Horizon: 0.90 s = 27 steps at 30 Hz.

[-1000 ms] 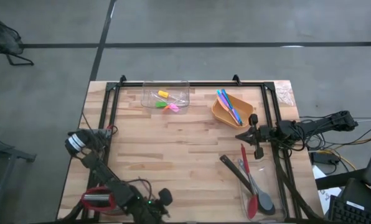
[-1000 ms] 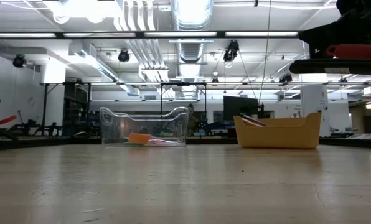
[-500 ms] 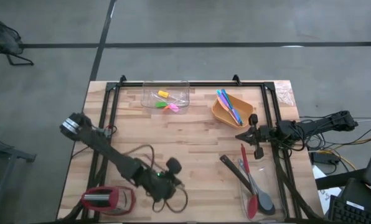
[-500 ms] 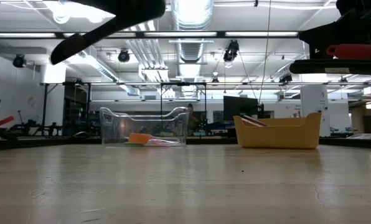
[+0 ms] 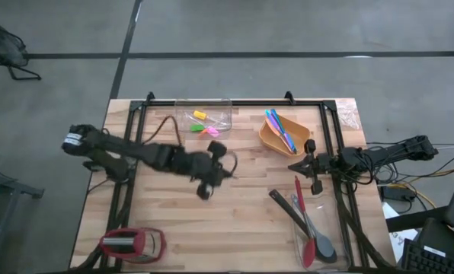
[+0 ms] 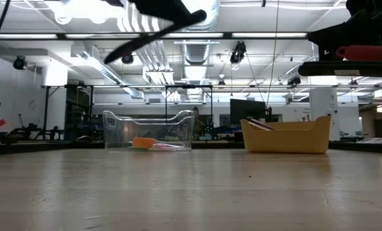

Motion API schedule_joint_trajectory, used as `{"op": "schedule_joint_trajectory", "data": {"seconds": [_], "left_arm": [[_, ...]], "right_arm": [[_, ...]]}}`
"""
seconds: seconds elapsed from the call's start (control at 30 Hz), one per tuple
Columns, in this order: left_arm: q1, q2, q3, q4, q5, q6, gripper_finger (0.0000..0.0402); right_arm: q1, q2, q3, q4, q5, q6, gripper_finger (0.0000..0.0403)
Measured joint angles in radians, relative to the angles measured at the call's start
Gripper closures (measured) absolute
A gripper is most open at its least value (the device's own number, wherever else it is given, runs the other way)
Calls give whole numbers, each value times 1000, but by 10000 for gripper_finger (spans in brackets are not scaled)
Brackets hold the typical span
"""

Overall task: Pick & Place Kitchen Items
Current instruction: Put the blue kitchen knife into the yellow bin

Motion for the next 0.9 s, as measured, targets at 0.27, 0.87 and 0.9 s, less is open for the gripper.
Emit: {"op": "schedule_joint_trajectory", "data": {"seconds": [0.27,0.87,0.9], "left_arm": [[161,28,14,12,153,58,381],[260,30,22,-42,154,41,380],[260,30,22,-43,159,32,379]], "right_arm": [[0,0,0,0,0,-5,394],[0,0,0,35,0,-112,394],[0,2,0,52,0,-126,394]]}}
